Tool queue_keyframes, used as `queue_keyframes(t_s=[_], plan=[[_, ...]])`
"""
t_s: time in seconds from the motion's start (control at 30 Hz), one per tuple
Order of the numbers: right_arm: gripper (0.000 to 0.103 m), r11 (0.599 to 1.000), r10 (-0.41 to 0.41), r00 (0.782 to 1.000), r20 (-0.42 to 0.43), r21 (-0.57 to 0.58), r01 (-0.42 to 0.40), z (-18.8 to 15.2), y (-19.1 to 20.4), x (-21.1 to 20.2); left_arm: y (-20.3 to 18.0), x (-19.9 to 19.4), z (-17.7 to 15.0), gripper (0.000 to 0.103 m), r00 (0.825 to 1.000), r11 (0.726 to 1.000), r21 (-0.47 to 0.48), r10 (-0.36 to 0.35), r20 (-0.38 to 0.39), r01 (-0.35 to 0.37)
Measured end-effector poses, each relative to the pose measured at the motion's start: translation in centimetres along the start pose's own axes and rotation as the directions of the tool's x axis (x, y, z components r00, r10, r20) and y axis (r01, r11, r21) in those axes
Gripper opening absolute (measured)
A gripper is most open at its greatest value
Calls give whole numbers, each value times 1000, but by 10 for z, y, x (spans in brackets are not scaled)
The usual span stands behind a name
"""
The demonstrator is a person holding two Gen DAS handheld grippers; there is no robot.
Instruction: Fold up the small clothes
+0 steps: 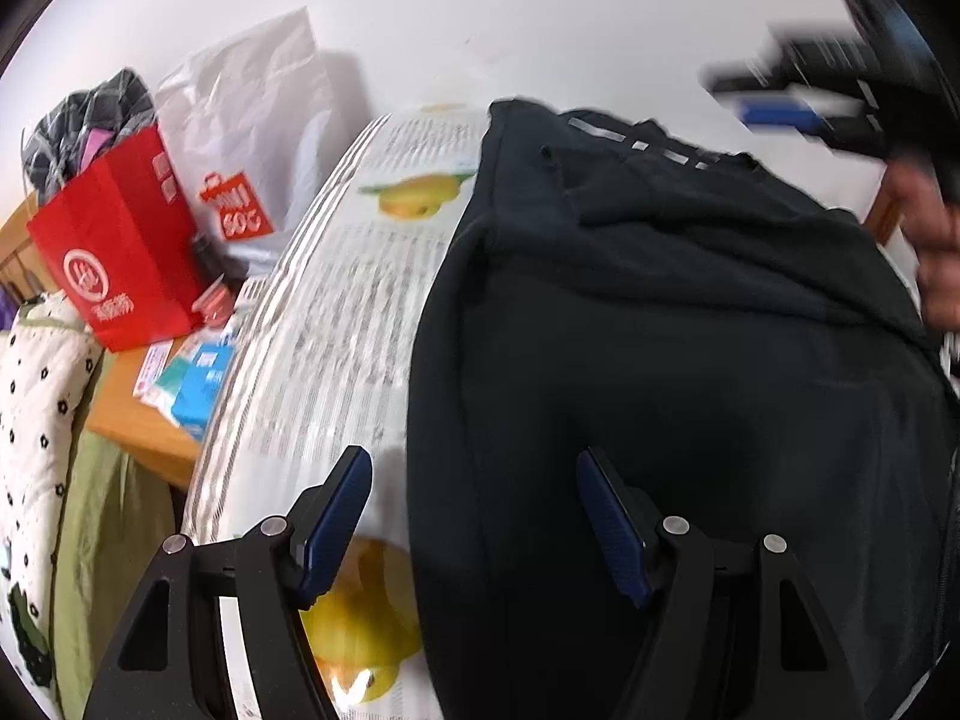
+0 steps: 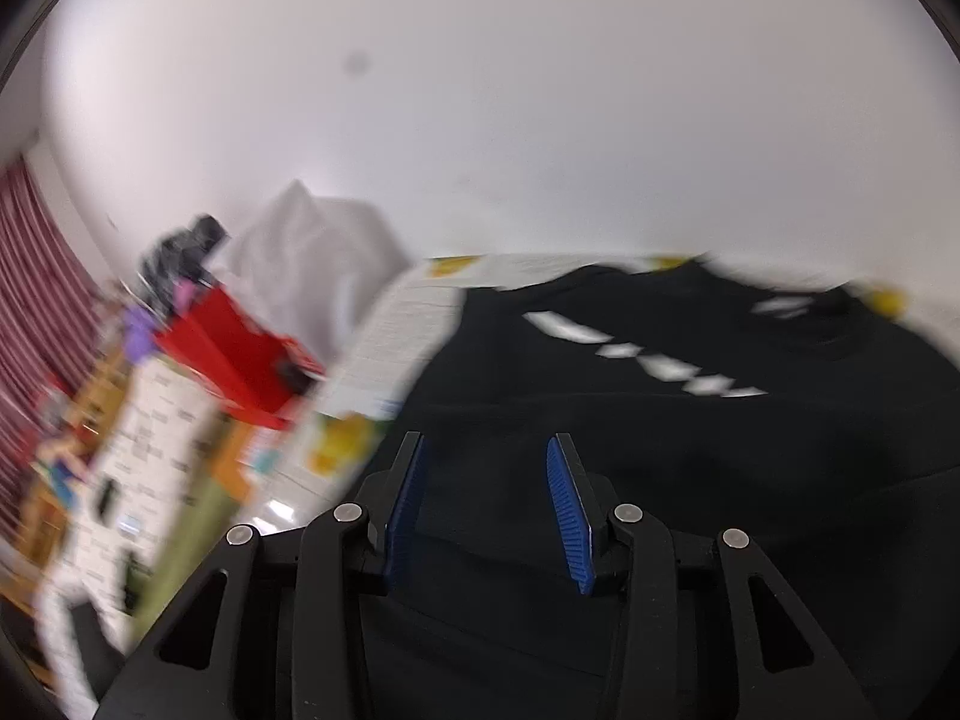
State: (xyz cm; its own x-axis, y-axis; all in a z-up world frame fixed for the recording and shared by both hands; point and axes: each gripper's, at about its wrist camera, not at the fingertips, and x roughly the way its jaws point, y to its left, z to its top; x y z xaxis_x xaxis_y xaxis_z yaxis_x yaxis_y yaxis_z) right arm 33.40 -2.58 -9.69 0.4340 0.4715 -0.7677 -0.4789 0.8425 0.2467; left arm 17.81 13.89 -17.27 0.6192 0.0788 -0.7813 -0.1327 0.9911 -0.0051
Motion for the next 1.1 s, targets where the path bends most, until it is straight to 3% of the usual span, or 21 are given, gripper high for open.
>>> queue_keyframes(t_s=[0.13,0.27,0.33,0.43,0.47,0.5,0.53,0.63,0.77,0.93,1.1], plan=[[41,977,-206,978,-16,-48,205,-30,-48,-39,-10,-1,13,69,1000,999,31,11,18,-12],[41,914,-406,913,-49,-13,406,-69,-117,-71,-15,5,15,69,1000,1000,20,4,0,-4],[41,888,-458,886,-77,17,460,-87,-148,-80,-17,7,14,68,1000,1000,11,8,-14,-8],[41,814,-575,810,-115,13,580,-115,-191,-76,-19,3,9,69,1000,1000,9,11,-25,-11],[41,808,-578,802,-150,30,588,-125,-207,-69,-20,1,7,69,999,1000,12,18,-29,-17],[41,831,-542,831,-124,68,552,-130,-214,-72,-19,0,6,69,999,1000,14,25,-33,-25],[41,836,-533,839,-111,88,542,-131,-217,-74,-19,-2,4,69,999,999,14,33,-37,-33],[41,834,-535,836,-121,80,546,-129,-214,-75,-16,-9,-1,69,998,999,-2,39,-38,-39],[44,856,-502,858,-110,74,511,-136,-196,-92,-13,-16,-10,69,998,999,-21,37,-43,-38],[59,838,-534,843,-60,93,537,-168,-180,-141,-14,-28,-25,68,999,1000,-11,29,-31,-29],[62,808,-573,817,-54,130,575,-209,-177,-187,-8,-35,-45,68,999,1000,-25,15,-43,-16]])
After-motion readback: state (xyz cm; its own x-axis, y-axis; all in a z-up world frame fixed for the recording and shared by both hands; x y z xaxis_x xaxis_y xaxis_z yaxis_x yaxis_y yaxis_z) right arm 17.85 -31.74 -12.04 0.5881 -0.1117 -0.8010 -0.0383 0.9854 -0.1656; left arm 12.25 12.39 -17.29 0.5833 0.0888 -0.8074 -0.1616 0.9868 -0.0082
